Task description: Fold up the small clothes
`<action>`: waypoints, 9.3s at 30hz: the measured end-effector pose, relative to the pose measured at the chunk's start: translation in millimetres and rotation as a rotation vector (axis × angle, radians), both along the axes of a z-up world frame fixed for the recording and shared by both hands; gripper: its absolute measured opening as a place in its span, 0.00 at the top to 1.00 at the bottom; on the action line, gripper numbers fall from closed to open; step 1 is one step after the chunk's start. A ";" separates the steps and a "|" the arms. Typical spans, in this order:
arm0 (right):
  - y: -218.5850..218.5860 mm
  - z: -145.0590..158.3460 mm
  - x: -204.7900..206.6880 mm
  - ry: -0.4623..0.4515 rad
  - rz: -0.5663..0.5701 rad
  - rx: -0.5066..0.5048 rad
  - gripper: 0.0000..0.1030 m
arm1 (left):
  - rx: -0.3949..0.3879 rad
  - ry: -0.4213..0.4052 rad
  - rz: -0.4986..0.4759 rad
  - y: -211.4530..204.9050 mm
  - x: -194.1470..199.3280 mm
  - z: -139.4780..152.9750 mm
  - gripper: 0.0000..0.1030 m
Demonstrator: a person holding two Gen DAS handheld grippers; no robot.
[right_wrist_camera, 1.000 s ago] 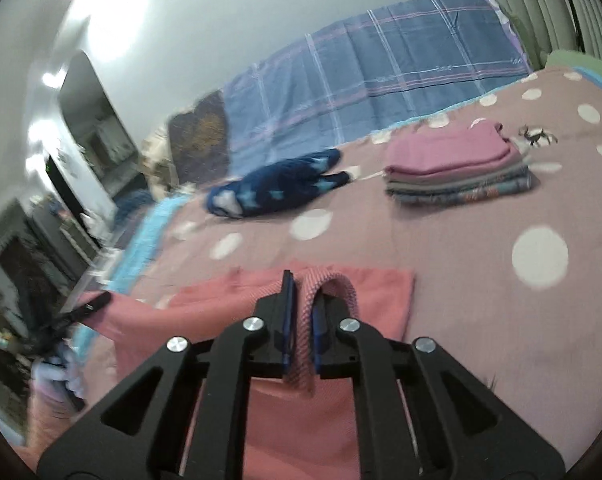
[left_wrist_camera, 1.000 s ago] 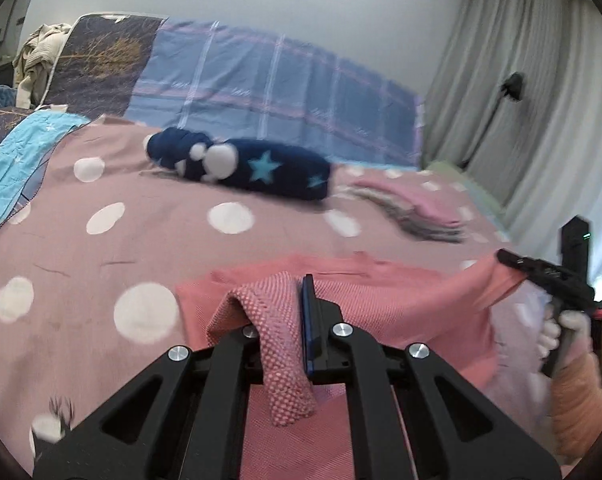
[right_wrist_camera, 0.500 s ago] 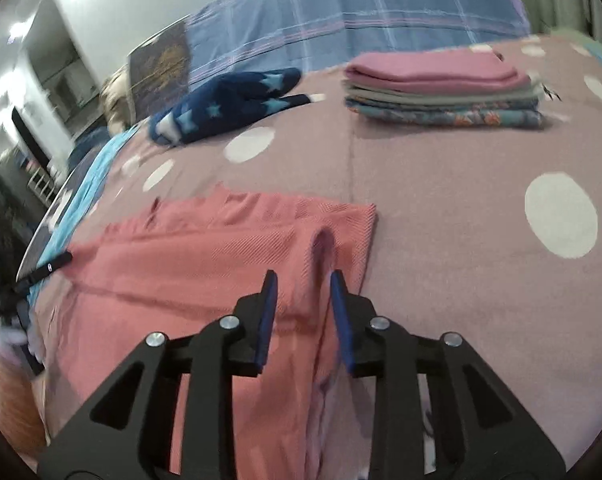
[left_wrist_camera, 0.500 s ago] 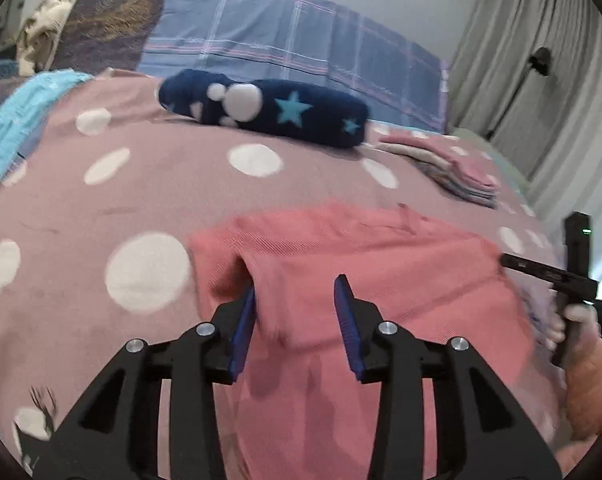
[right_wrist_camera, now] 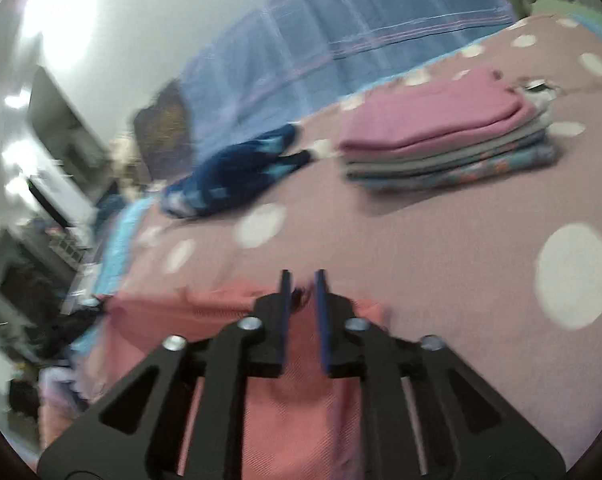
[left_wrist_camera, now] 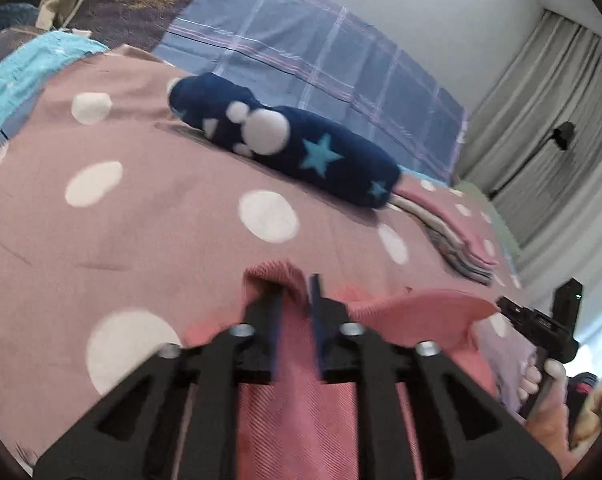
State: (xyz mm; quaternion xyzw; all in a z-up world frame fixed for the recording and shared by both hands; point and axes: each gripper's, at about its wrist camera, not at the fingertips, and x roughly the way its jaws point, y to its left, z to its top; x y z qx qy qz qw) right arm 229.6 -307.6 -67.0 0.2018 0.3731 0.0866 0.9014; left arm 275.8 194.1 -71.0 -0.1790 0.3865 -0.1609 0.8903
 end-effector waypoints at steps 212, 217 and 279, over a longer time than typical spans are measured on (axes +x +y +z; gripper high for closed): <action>400.7 -11.5 54.3 -0.004 0.592 -0.374 0.76 | 0.032 0.062 -0.108 50.5 -178.5 -66.1 0.94; 319.2 37.4 6.3 -0.136 0.534 -0.351 0.58 | 0.018 -0.004 -0.102 50.2 -189.4 -44.2 0.88; 72.0 11.2 -127.9 -0.059 0.190 -0.300 0.56 | 0.239 -0.085 -0.632 -220.2 -190.2 -26.5 0.53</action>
